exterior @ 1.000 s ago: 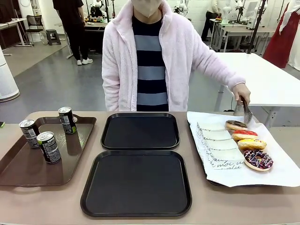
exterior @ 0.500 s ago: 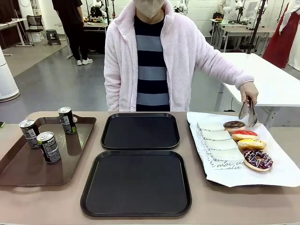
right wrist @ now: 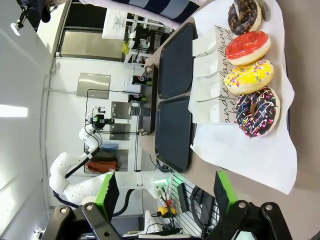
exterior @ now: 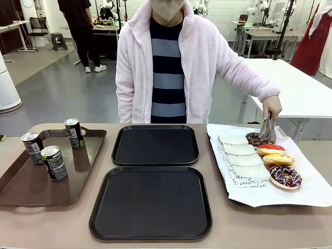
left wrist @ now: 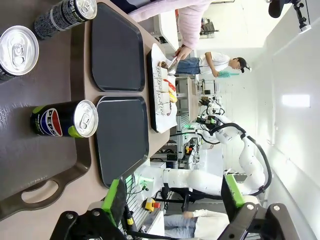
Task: Set up donuts and drinks on trays.
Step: Pick up one Pepsi coke and place it on the Flat Tray.
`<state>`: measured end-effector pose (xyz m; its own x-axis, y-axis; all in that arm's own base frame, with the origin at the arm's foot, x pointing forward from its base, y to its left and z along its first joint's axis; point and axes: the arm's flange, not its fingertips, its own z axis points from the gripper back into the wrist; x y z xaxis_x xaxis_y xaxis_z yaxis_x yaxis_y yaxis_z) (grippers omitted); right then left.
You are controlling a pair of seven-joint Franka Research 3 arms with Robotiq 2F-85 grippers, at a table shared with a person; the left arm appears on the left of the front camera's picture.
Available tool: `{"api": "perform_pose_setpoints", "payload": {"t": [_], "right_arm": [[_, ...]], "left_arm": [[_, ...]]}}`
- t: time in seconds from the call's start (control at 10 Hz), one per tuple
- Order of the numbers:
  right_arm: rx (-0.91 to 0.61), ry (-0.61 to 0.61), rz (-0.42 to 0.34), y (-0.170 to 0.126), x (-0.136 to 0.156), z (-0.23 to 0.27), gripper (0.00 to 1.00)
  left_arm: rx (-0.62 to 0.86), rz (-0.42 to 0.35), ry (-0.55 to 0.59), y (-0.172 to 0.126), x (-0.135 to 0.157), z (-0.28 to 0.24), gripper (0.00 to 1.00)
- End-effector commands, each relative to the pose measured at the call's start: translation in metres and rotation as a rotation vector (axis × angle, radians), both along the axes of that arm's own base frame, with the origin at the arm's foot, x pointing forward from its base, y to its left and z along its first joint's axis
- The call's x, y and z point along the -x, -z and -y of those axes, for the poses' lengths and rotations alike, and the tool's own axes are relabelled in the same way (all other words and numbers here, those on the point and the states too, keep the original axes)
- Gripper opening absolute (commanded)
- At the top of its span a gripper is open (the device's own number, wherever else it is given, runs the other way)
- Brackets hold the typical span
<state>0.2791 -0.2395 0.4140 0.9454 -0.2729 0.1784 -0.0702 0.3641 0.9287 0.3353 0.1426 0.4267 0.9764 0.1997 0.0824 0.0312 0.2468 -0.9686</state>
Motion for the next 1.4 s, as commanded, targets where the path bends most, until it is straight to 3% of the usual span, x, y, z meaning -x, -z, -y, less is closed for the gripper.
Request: {"api": "perform_pose_setpoints", "payload": {"t": [0.0,0.2,0.3,0.5,0.9,1.3], "right_arm": [[-0.011,0.0,0.0,0.0,0.0,-0.001,1.0],[-0.011,0.0,0.0,0.0,0.0,-0.001,1.0],[-0.011,0.0,0.0,0.0,0.0,-0.001,1.0],[-0.011,0.0,0.0,0.0,0.0,-0.001,1.0],[-0.011,0.0,0.0,0.0,0.0,-0.001,1.0],[-0.011,0.0,0.0,0.0,0.0,-0.001,1.0]], "left_arm": [[0.011,0.005,-0.018,0.0,0.0,0.001,1.0],[0.0,0.0,0.0,0.0,0.0,0.0,1.0],[-0.083,-0.018,0.013,-0.021,-0.016,0.016,1.0],[-0.254,-0.053,0.017,-0.061,-0.015,0.035,1.0],[-0.78,-0.156,0.017,-0.117,-0.009,0.092,1.0],[-1.031,-0.218,-0.03,-0.103,-0.032,0.153,1.0]]}}
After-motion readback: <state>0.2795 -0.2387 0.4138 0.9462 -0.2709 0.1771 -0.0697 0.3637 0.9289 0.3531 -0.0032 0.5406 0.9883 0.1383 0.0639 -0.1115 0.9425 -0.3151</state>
